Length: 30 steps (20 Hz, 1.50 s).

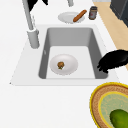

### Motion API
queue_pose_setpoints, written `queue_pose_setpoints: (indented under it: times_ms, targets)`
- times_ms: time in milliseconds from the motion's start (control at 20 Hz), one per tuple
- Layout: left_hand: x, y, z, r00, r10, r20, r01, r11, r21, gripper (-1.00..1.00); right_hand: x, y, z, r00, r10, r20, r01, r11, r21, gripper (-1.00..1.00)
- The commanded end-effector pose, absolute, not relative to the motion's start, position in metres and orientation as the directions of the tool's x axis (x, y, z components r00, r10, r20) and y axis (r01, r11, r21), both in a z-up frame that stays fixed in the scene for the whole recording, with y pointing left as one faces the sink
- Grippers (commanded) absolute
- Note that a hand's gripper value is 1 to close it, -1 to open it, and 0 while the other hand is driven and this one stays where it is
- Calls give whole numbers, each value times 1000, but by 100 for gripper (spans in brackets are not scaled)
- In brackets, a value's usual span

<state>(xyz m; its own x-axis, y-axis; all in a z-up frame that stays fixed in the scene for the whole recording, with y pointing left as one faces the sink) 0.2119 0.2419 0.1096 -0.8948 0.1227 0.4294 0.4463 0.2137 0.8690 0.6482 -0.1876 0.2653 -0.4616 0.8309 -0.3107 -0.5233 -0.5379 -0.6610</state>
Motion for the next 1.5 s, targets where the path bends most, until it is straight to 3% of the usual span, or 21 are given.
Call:
queue_pose_setpoints:
  times_ms: [0,650,1450]
  targets:
    - [212,242,110,-895,123,429,446,214,869,0,624,-179,255,-462,837,-295,-523,-525,-671,-100]
    - [212,242,110,-895,123,429,446,214,869,0,532,-162,218,-454,881,-137,-498,-378,-780,-100]
    - [212,242,110,-895,123,429,446,214,869,0,441,-99,148,-477,873,-101,-574,-396,-716,-100]
